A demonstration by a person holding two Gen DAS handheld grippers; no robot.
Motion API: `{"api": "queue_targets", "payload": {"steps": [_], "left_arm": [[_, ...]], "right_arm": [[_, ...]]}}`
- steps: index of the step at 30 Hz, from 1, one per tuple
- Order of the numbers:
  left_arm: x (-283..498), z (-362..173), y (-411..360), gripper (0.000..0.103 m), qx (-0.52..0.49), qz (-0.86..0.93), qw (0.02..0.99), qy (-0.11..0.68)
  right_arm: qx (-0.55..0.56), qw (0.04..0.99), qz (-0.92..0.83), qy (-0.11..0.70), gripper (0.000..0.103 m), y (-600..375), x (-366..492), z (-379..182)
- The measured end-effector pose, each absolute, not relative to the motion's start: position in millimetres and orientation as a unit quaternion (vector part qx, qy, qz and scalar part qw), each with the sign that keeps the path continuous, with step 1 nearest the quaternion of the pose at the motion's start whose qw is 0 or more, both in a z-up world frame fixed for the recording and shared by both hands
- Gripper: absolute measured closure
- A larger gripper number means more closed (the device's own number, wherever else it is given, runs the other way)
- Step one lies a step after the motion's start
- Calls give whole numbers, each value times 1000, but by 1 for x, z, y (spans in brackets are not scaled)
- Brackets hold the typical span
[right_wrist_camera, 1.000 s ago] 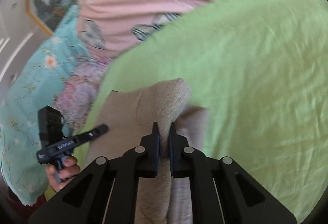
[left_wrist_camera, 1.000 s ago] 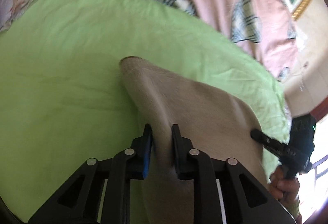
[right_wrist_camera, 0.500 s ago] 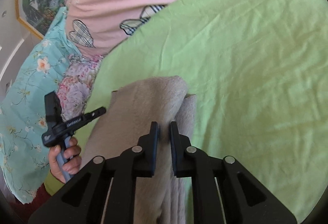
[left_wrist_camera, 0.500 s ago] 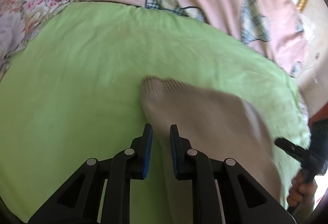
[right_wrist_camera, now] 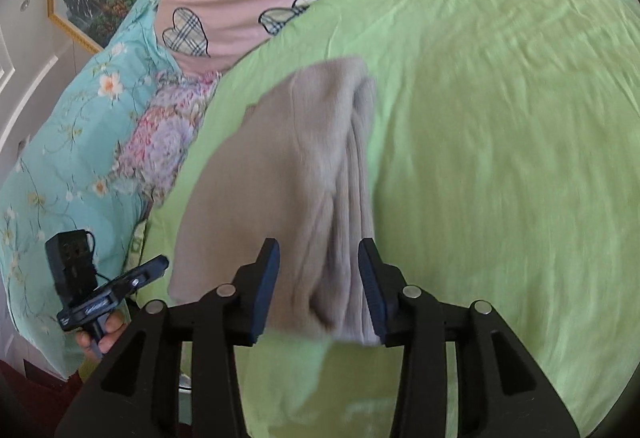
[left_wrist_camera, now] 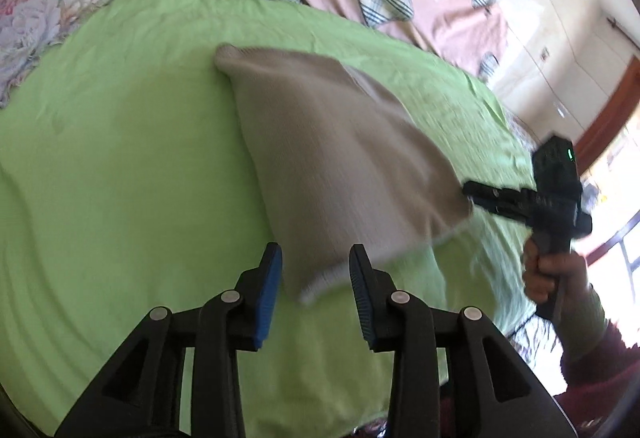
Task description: Fold small clothes
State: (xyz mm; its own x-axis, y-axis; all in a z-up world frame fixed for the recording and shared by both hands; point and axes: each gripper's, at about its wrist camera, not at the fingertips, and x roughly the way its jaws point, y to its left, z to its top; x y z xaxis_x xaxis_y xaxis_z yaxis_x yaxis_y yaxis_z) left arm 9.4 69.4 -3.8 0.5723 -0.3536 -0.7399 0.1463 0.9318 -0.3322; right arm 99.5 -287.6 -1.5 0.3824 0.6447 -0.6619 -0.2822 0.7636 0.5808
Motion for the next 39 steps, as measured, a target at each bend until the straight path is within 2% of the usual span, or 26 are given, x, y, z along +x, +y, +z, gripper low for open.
{"api": "queue_targets", "payload": {"steps": [6,7,9,10,12,14,17,23,27,29,32,35,39], "left_arm": [[16,-32,41,70,-58,-83,886,452],[22,-37,40,73,-53,-66,887,454],[30,-46,45,87,-77,-38,883,462],[30,-45,48,88,-97,-33,882,460],[21,-35,46,90,-105,-9,892,440],[12,-27,41,92,-97,7,898,428],[10,-37,45,93,-122,13,884,452],[16,-57,55,93,-166,7,859,484],[18,-59,58,92,-169,-7,854,491],[19,-58,58,91,-156,-19,854,496],[9,-50,59,91,-140,-40,855,497],[-1,-35,64,91,-131,-58,861,488],[-5,-7,69,91,-138,-79,875,458]], "right_arm": [[184,805,291,482,61,-277,95,-11],[182,807,293,480,61,-274,94,-11],[173,807,296,481,61,-268,93,-13],[162,806,296,486,67,-264,92,-15],[133,806,298,495,97,-254,90,-14],[135,813,310,475,97,-254,84,2],[95,827,299,467,97,-262,82,14],[18,820,266,507,98,-255,82,-24],[33,824,254,505,98,-255,85,-25],[41,825,250,505,94,-259,85,-26],[58,824,244,508,79,-269,83,-23],[80,825,233,508,75,-283,74,-13],[94,844,211,483,74,-297,68,11]]}}
